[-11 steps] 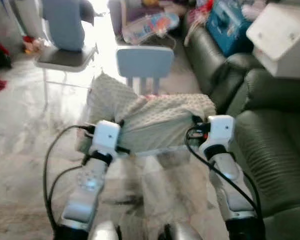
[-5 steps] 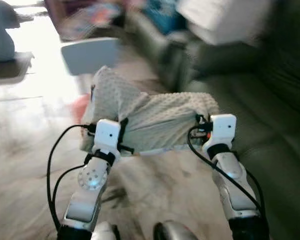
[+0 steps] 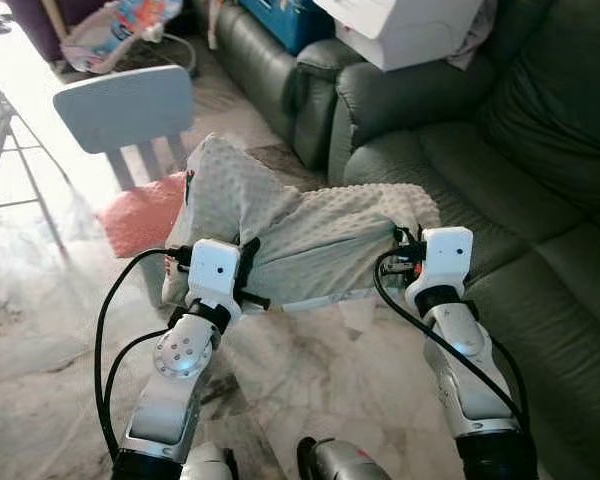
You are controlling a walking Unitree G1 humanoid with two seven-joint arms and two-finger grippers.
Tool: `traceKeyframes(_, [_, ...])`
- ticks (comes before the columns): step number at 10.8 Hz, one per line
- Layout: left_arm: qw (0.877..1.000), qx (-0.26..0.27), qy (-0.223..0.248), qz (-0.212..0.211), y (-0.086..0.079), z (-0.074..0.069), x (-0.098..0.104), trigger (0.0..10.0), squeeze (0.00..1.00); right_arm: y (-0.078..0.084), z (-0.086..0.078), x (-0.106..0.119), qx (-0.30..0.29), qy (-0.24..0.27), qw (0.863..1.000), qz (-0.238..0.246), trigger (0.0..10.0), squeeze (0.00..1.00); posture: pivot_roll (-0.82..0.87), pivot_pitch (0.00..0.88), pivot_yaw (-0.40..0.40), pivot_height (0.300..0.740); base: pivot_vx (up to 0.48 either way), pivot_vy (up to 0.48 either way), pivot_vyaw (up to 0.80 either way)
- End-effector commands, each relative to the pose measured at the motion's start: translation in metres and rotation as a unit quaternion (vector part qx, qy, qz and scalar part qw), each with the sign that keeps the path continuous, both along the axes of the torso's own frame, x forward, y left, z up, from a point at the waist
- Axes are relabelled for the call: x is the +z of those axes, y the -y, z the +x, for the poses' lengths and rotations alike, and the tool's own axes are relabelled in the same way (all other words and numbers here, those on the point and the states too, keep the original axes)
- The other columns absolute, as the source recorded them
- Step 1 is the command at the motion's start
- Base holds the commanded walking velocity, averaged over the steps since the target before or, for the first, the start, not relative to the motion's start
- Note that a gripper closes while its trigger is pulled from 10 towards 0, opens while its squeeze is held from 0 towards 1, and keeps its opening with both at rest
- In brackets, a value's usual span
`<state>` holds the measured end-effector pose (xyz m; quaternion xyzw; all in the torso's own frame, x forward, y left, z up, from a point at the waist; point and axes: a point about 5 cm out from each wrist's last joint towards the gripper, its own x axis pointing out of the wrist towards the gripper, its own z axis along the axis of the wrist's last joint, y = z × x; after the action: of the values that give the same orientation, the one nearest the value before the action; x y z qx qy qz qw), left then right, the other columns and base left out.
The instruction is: Move the pillow to the sofa
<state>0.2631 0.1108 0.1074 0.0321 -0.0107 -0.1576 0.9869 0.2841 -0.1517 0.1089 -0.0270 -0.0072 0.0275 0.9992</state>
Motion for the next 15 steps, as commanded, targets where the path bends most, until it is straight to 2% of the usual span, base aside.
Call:
traceKeyframes(1, [1.0, 0.006, 0.007, -0.005, -0.0036, 0.0005, 0.0048, 10.0, 0.0, 0.0112, 0.0033, 0.0081, -0.03, 0.019, 0.999, -0.003, 10.0, 0.0, 0.0, 0.075, -0.029, 0.74, 0.0, 0.0, -0.78])
traceKeyframes(3, [1.0, 0.003, 0.004, -0.012, -0.0026, 0.0011, 0.0052, 10.0, 0.0, 0.012, 0.0035, 0.0083, -0.032, 0.019, 0.999, -0.002, 10.0, 0.0, 0.0, 0.077, -0.029, 0.74, 0.0, 0.0, -0.78])
traceKeyframes(9, [1.0, -0.008, -0.003, -0.017, 0.0026, -0.0002, 0.0038, 10.0, 0.0, 0.0129, 0.0029, 0.0087, -0.03, 0.017, 0.999, -0.002, 10.0, 0.0, -0.01, 0.083, -0.036, 0.74, 0.0, 0.356, -0.78])
traceKeyframes(15, [1.0, -0.012, -0.005, -0.015, 0.0046, -0.0016, 0.0023, 10.0, 0.0, 0.013, 0.0028, 0.0085, -0.029, 0.016, 0.999, -0.005, 10.0, 0.0, -0.02, 0.083, -0.038, 0.74, 0.0, 0.041, -0.78])
